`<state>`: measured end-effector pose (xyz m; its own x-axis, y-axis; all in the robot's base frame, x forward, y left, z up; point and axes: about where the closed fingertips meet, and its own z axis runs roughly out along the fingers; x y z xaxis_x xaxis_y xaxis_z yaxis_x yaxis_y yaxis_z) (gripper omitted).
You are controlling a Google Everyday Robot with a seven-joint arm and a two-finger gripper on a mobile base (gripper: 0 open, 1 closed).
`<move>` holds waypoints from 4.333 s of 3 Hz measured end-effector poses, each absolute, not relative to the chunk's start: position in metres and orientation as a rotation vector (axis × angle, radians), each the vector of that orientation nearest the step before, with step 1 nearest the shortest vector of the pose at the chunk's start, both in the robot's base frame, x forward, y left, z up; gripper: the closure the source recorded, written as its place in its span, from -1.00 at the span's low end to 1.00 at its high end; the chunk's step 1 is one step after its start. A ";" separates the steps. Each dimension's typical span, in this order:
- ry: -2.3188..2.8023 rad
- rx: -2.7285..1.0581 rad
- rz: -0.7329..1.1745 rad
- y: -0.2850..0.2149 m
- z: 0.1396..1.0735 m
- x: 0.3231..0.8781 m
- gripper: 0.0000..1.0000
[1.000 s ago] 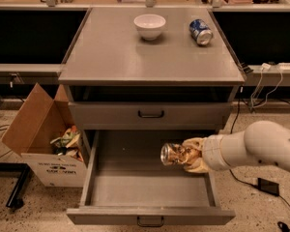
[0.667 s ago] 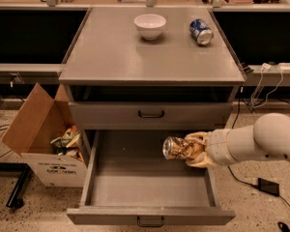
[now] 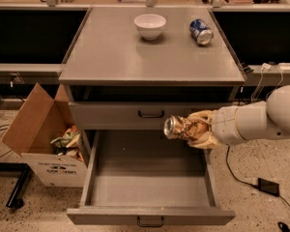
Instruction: Pick orange can from middle drawer and place on counter
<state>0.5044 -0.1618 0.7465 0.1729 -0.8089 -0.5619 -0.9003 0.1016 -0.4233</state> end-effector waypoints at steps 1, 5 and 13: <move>1.622 -1.689 0.143 -0.164 0.768 0.521 1.00; 1.768 -1.493 0.160 -0.186 0.867 0.648 1.00; 1.775 -1.338 0.407 -0.174 0.869 0.747 -1.00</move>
Offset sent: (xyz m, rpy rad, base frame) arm 0.0774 -0.0243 0.1241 0.0090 -0.0704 -0.1574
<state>0.7467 -0.1741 0.8695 -0.0624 -0.6220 -0.7805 -0.8999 0.3732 -0.2255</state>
